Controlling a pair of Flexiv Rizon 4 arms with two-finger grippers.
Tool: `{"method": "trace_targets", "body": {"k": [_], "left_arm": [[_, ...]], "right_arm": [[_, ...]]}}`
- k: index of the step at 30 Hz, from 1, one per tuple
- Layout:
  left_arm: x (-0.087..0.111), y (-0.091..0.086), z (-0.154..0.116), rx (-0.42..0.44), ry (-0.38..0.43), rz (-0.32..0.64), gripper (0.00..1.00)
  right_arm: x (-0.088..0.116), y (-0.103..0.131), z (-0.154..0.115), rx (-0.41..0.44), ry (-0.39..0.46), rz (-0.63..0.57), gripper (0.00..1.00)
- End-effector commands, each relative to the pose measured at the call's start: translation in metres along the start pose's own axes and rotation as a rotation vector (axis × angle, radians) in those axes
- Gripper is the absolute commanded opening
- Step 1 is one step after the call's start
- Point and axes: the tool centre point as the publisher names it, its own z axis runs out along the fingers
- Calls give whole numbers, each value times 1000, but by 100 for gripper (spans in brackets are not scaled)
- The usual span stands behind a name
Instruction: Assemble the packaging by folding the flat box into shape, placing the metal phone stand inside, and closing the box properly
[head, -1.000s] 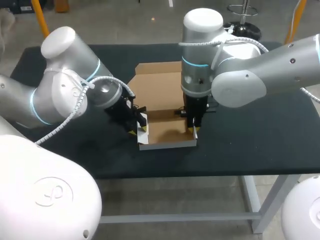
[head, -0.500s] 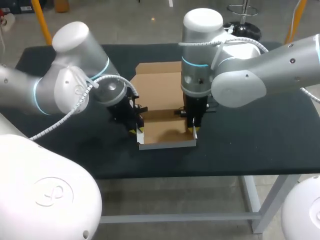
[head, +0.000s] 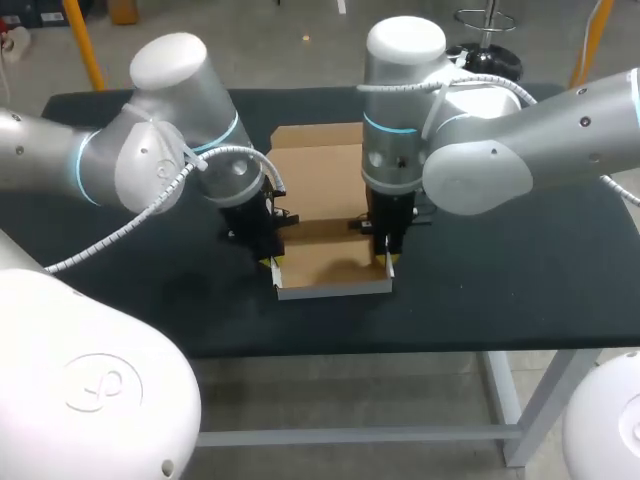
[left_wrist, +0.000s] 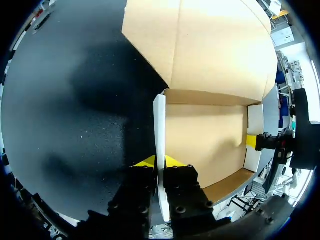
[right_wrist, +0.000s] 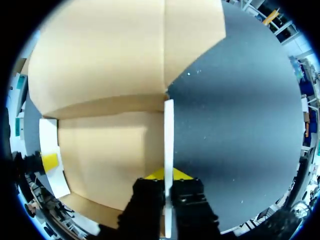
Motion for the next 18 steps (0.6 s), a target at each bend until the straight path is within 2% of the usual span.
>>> {"method": "trace_targets", "body": {"k": [1,5,10,14,18], "left_arm": [[2,0,4,14,-166,-2,2],[2,1,6,40,-211,-8,0],[2,1,9,58,-243,-18,7],[2,1,9,65,-257,-26,1],[1,0,11,70,-272,-31,7]], "right_arm": [[0,1,0,5,-4,-1,0],[0,1,0,5,-4,-1,0],[0,1,0,5,-4,-1,0],[0,1,0,5,-4,-1,0],[0,1,0,5,-4,-1,0]]}}
